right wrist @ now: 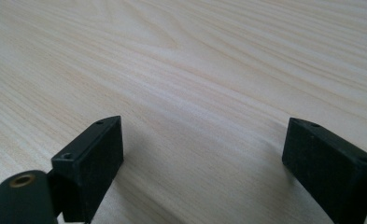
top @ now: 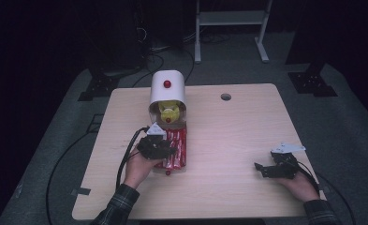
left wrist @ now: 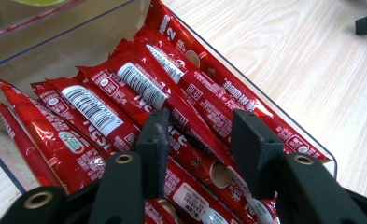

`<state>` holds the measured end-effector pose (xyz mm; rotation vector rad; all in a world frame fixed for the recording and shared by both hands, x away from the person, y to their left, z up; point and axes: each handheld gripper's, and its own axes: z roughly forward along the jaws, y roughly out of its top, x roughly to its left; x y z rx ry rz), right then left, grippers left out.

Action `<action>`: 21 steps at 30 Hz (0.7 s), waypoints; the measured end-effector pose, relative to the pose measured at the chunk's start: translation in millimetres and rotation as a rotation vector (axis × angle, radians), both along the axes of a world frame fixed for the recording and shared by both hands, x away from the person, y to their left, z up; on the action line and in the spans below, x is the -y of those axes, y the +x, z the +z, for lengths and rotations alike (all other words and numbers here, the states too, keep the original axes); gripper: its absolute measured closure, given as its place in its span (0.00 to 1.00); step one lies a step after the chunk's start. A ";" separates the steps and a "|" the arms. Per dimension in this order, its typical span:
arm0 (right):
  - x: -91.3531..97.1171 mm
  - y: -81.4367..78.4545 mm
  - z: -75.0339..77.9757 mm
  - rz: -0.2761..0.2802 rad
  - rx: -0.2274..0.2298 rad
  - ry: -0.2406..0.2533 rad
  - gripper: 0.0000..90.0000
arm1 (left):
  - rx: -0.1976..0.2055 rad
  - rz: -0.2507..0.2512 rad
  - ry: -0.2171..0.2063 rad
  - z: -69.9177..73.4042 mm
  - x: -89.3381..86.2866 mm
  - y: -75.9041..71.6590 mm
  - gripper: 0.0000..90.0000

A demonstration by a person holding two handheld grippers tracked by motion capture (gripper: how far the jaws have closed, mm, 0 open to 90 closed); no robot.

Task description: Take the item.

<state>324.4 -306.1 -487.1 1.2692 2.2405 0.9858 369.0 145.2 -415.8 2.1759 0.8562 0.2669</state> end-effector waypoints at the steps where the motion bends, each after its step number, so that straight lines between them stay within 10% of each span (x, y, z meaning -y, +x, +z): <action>1: 0.0 0.0 0.0 0.000 0.000 0.000 0.13 | -0.002 0.004 0.001 0.2 -0.1 -0.2 0.68; 11: 0.0 0.0 0.0 0.000 0.000 0.000 0.13 | 0.002 0.002 -0.046 2.5 -4.9 -1.4 0.95; 21: 0.0 0.0 0.1 0.000 0.000 0.000 0.13 | 0.033 -0.004 -0.041 6.3 -3.3 -4.5 0.97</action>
